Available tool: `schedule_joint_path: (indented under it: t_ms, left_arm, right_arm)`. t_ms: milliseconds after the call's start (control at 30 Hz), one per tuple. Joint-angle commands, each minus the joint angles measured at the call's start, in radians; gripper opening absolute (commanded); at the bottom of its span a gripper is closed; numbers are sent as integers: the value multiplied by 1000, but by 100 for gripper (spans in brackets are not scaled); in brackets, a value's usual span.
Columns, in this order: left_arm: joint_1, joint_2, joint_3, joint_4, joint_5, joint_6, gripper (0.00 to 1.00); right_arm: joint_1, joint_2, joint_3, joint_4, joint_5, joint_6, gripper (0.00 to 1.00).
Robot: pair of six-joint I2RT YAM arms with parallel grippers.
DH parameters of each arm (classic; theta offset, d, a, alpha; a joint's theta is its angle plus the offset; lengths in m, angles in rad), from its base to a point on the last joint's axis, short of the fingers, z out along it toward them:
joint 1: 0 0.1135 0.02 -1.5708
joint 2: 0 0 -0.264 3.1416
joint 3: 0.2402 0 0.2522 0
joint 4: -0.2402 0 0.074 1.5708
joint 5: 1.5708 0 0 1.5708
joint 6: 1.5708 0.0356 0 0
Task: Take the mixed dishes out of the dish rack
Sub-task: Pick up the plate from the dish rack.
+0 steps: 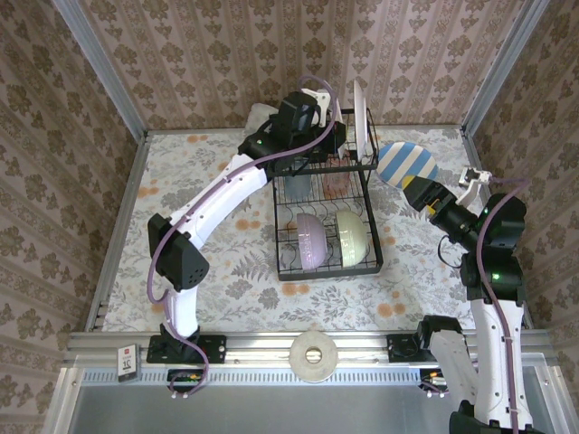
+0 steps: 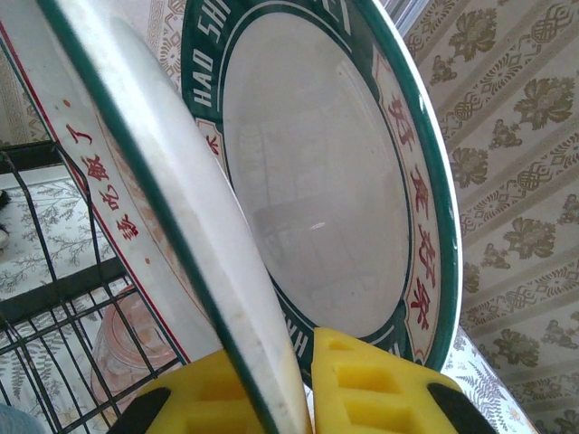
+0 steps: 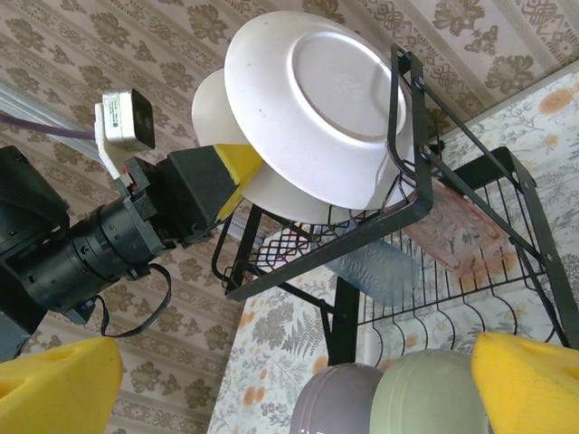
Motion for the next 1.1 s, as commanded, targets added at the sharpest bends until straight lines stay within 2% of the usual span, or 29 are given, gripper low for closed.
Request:
schedule_joint_path:
  t_ms: [0,167,867,1067]
  left_arm:
    - [14,15,27,25,47,15,6]
    - [12,-5,10,47,56,30,0]
    - [15,-216,-259,326,94,88,0]
    - [18,-253,-287,331,83,94,0]
  right_arm:
    - [-4,-16,-13,-2,3,12,100]
    - [-4,-18,-16,-2,2,14,100]
    - [-4,-18,-44,28,5,34,100]
    - [-3,-19,-43,26,6,35,100]
